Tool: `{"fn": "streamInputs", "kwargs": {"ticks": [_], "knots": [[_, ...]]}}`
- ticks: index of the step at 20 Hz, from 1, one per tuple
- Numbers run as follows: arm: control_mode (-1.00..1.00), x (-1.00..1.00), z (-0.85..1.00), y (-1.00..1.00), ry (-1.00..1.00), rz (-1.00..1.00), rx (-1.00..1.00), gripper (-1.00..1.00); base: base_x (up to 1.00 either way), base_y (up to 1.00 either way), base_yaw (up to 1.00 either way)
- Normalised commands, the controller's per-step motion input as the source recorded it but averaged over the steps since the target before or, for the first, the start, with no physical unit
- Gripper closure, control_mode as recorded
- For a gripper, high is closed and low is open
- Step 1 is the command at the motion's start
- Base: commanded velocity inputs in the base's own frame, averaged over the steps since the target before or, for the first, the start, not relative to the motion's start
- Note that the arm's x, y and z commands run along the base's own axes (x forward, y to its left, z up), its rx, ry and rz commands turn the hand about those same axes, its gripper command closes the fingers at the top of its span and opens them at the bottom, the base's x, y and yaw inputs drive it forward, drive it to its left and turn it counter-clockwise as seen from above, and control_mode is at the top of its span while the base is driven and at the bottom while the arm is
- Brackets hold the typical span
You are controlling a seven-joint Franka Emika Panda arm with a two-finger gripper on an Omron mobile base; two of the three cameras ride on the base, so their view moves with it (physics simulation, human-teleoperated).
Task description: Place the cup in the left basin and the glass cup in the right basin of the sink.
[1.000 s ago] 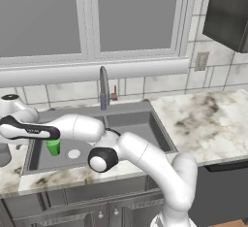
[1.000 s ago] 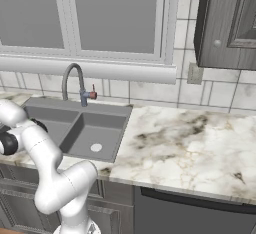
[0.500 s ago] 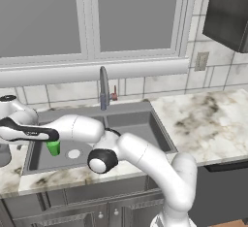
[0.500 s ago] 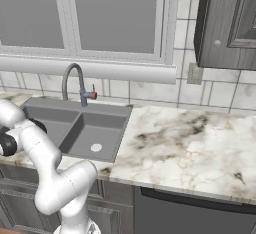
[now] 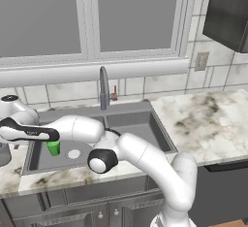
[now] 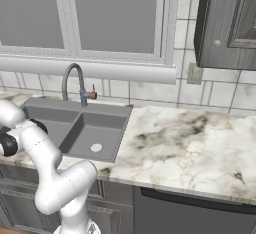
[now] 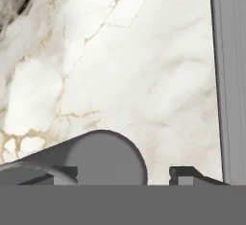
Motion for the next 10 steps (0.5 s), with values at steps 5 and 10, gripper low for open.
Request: {"fn": "streamInputs", "kwargs": {"ticks": [5,10], "knots": [[-1.00,0.09,-0.13,0.27,0.01,0.00,-0.05,1.00,0.00,0.00,0.00],[-1.00,0.03,-0.15,0.28,0.04,0.00,-0.05,1.00,0.00,0.00,0.00]]}}
